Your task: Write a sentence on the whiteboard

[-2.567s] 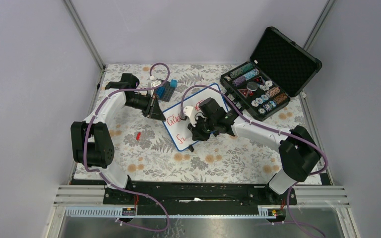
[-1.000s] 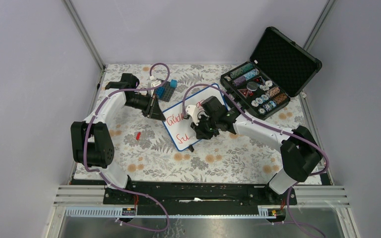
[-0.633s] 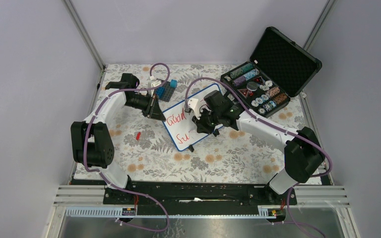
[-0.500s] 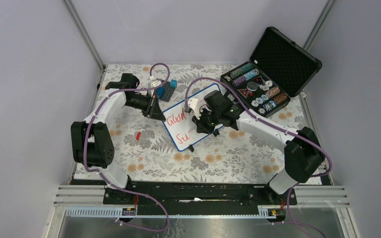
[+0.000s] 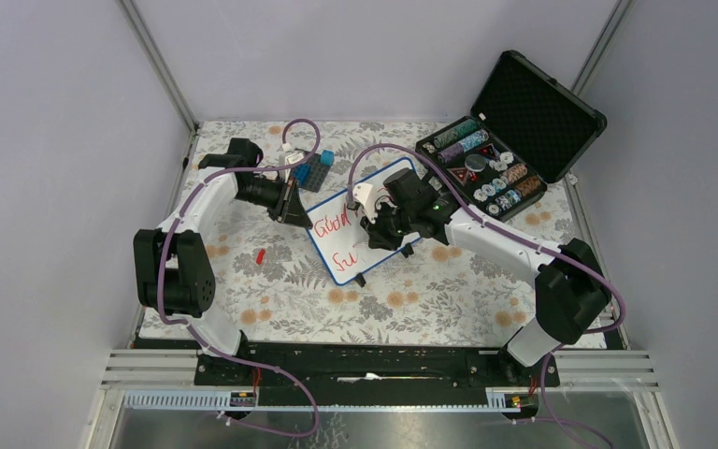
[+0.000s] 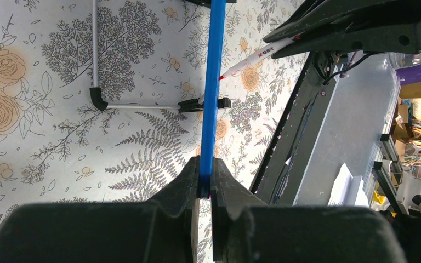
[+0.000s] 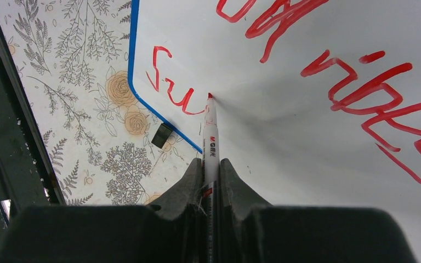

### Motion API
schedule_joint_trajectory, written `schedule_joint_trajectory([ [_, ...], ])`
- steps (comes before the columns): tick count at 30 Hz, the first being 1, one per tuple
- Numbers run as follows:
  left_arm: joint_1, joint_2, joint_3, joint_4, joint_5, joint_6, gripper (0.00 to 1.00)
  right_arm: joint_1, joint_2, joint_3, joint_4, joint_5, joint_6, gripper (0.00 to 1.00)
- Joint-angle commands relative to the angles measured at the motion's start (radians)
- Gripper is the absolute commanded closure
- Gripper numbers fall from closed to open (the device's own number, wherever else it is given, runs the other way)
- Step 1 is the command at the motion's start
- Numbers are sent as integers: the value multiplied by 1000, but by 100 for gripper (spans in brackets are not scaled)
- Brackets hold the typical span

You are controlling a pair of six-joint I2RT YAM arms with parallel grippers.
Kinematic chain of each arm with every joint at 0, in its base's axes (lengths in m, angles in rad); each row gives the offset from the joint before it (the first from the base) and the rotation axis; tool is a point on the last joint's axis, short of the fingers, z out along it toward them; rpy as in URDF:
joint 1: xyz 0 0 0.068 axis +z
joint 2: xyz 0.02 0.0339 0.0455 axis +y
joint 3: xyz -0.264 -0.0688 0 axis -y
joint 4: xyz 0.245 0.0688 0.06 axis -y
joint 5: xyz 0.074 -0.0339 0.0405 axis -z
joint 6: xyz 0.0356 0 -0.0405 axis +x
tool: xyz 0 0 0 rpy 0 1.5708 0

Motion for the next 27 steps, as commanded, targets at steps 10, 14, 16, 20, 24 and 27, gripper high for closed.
schedule_joint_trajectory([
  [10,-10,1,3,13,-10,7,100,-20,-32,-66,9,17,-21,100],
  [14,-10,2,4,13,-9,5,100,-16,-28,-87,10,1,-18,100],
  [16,-10,3,6,13,-9,5,100,-9,-24,-89,9,-2,-19,100],
  [20,-10,3,3,13,-7,5,100,-6,-18,-66,11,3,-14,100],
  [24,-9,2,4,13,-8,4,100,-7,-11,-27,11,5,-4,100],
  [27,-10,0,3,13,-10,4,100,-16,-3,-3,10,8,0,100],
])
